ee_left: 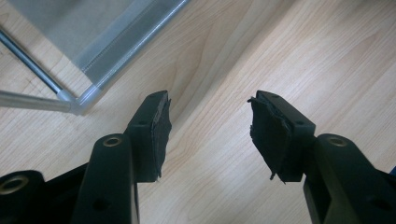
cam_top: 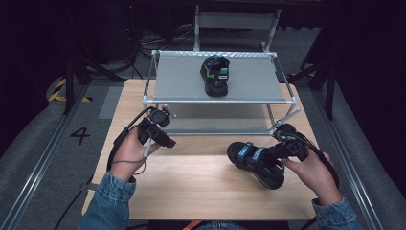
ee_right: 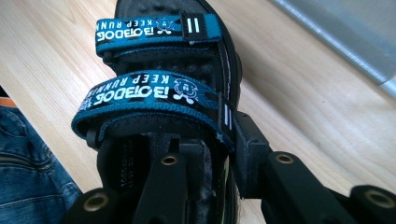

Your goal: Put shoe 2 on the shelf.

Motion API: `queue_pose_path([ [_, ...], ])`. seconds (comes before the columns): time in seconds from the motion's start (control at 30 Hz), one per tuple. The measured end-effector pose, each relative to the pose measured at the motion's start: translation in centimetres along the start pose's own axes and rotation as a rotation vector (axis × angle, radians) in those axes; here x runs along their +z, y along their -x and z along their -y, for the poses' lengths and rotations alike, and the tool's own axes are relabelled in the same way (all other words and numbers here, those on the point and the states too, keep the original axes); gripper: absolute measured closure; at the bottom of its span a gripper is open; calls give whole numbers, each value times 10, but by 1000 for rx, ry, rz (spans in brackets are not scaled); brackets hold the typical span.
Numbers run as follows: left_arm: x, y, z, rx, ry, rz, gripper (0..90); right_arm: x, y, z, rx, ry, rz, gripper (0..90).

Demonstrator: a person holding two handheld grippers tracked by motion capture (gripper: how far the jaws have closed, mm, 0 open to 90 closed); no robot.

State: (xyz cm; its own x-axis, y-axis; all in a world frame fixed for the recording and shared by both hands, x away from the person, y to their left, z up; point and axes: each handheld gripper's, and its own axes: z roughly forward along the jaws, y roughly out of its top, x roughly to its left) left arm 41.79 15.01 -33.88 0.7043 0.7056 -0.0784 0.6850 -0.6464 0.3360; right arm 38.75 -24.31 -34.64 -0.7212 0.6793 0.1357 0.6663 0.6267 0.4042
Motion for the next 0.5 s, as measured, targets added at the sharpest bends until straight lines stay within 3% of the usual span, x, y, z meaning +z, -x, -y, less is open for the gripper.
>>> queue_pose_path([
  [0.5, -2, -5, 4, -14, 11, 0, 471, -49, 11, -24, 37, 32, 18, 761],
])
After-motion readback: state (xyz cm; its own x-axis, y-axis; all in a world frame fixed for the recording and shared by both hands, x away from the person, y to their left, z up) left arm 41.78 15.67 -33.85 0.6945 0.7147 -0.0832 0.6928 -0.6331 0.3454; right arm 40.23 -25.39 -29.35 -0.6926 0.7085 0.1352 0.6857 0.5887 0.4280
